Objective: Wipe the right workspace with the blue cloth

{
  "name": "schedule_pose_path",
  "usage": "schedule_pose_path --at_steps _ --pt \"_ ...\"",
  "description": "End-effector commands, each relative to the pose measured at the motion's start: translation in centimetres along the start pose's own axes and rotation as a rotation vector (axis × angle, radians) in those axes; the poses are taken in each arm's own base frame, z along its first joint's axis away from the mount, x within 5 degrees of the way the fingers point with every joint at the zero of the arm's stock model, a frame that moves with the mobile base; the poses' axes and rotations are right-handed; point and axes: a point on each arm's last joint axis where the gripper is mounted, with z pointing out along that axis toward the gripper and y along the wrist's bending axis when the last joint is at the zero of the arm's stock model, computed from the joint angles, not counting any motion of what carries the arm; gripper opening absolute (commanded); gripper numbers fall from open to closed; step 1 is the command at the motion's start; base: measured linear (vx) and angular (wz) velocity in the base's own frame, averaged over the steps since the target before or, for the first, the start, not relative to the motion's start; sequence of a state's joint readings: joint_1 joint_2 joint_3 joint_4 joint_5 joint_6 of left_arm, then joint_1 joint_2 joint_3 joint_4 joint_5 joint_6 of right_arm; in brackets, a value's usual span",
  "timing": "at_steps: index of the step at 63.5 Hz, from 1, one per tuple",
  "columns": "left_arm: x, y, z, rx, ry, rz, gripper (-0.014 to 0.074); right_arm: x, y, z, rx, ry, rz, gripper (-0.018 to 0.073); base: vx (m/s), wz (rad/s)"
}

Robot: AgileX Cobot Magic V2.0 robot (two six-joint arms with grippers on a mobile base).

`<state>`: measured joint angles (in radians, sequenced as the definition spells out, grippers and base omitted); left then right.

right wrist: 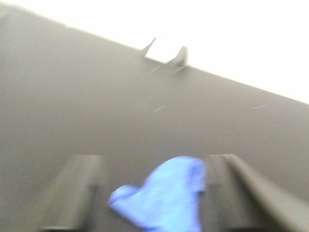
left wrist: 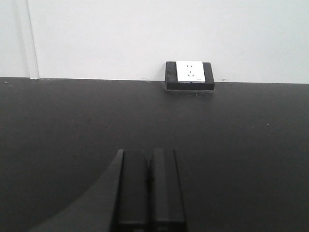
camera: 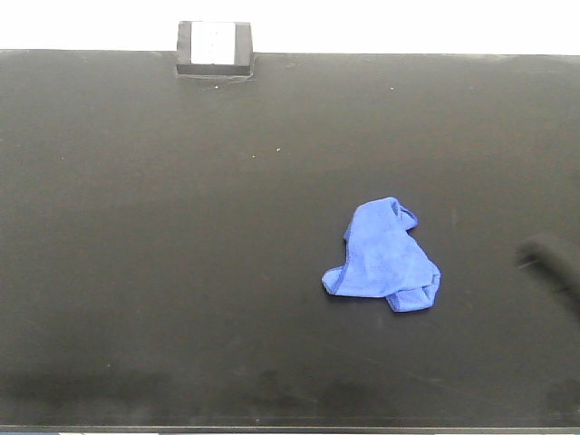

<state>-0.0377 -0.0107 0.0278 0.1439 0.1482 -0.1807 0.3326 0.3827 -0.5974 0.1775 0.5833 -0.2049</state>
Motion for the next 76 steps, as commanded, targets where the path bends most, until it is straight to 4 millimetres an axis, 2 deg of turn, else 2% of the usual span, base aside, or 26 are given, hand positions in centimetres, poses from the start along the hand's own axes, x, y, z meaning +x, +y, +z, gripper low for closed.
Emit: schedule_pose_path --at_steps 1,6,12,18,26,40,48,52,76 --pt "0.2 -0.1 0.0 0.018 -0.063 -0.007 -0.0006 -1.3 -1.1 -1.2 0.154 -0.119 0.079 0.0258 0.0 0.0" --pt "0.2 -0.1 0.0 0.018 -0.063 -0.007 -0.0006 -1.2 -2.0 -1.9 0.3 -0.142 0.141 0.0129 0.0 0.0" --pt "0.2 -0.1 0.0 0.018 -0.063 -0.007 -0.0006 -0.9 -2.8 -2.4 0.441 -0.15 0.107 -0.0015 0.0 0.0" --pt "0.2 -0.1 0.0 0.018 -0.063 -0.007 -0.0006 0.3 -3.1 -2.3 0.52 -0.217 0.064 -0.0011 0.0 0.0" --pt "0.2 -0.1 0.0 0.018 -0.063 -0.007 -0.0006 3.5 -2.9 -1.3 0.51 -0.325 0.082 -0.0009 0.0 0.0" --pt "0.2 -0.1 0.0 0.018 -0.063 -0.007 -0.0006 11.5 -2.7 0.9 0.504 -0.248 0.106 -0.0006 0.0 0.0" --pt "0.2 -0.1 0.0 0.018 -0.063 -0.007 -0.0006 14.6 -2.5 1.6 0.5 -0.261 0.121 -0.0006 0.0 0.0" --pt "0.2 -0.1 0.0 0.018 -0.062 -0.007 -0.0006 14.8 -2.5 1.7 0.498 -0.215 0.13 -0.0004 0.0 0.0" --pt "0.2 -0.1 0.0 0.018 -0.062 -0.007 -0.0006 15.0 -2.5 1.8 0.498 -0.207 0.135 -0.0004 0.0 0.0"
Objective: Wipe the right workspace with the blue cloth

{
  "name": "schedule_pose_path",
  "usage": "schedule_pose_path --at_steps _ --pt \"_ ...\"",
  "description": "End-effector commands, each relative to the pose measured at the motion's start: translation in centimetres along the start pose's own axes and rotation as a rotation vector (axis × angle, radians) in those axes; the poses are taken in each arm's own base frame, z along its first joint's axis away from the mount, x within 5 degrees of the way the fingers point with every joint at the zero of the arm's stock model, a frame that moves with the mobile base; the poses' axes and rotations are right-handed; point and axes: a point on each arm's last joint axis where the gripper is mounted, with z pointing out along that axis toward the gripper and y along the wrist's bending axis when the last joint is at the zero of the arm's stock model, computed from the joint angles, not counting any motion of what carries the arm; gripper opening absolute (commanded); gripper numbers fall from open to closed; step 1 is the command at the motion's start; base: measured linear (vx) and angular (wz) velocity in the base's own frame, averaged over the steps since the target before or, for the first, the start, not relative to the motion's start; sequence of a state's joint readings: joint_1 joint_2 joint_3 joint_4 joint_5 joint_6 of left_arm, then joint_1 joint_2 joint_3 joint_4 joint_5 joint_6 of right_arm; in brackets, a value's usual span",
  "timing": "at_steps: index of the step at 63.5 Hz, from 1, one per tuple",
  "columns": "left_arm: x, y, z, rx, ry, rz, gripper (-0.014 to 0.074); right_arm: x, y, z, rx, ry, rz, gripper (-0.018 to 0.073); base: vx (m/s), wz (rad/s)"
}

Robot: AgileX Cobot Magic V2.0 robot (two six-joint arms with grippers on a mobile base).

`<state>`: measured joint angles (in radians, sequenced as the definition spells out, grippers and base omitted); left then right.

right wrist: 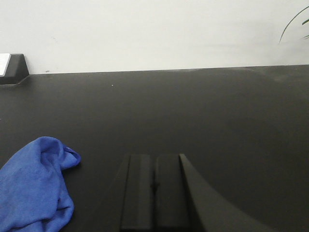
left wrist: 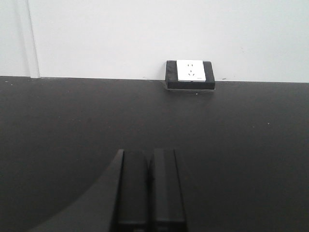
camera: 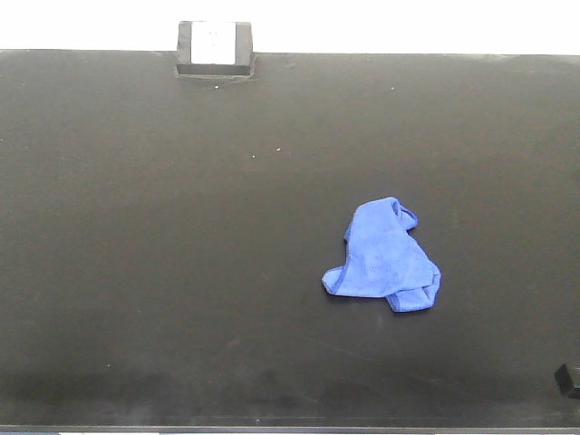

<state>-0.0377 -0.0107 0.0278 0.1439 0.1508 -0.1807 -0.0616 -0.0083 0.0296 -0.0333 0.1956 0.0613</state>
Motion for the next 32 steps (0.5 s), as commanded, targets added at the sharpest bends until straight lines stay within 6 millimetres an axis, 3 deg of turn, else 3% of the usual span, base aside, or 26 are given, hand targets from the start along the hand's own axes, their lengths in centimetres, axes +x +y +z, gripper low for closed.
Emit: schedule_pose_path --at_steps 1,32 --pt "0.22 -0.12 0.04 0.019 -0.064 -0.007 -0.0006 -0.08 0.0 0.05 0.0 -0.069 -0.004 -0.0004 0.0 0.0" --pt "0.22 -0.12 0.04 0.019 -0.064 -0.007 -0.0006 -0.08 0.0 0.05 0.0 -0.069 -0.004 -0.0004 0.0 0.0"
